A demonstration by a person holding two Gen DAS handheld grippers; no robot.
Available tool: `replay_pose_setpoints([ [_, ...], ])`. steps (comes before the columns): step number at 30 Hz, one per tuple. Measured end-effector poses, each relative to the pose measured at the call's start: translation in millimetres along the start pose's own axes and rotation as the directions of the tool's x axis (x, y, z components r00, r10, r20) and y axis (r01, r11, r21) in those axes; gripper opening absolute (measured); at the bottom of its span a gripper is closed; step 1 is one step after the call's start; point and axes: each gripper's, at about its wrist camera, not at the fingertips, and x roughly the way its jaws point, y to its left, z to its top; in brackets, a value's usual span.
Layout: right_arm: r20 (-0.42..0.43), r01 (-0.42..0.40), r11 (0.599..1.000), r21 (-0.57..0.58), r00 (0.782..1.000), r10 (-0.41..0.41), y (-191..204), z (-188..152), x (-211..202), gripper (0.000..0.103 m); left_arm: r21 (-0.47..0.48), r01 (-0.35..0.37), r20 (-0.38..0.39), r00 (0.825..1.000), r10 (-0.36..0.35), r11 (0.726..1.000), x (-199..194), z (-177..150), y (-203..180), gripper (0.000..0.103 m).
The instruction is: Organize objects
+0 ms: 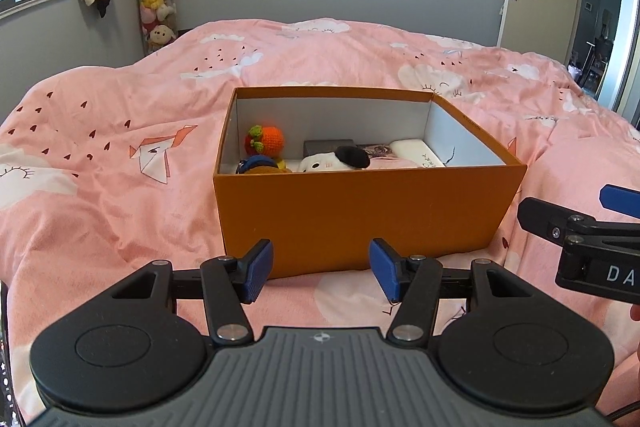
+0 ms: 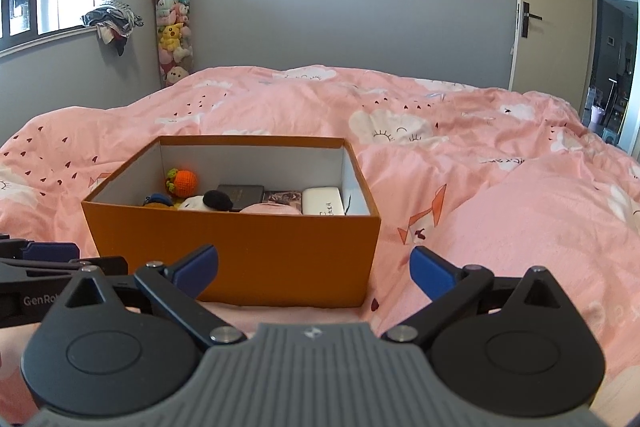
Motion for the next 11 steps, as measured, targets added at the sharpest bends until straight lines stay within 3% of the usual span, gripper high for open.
replay_pose_setpoints([
  [11,-0.005,-0.001,1.0,0.005,1.0,0.001,-1.0,0.1,0.1,0.102,-0.002,0.009,0.012,1.0,-0.009,1.0,-3.0,0.3,1.1,0.067],
])
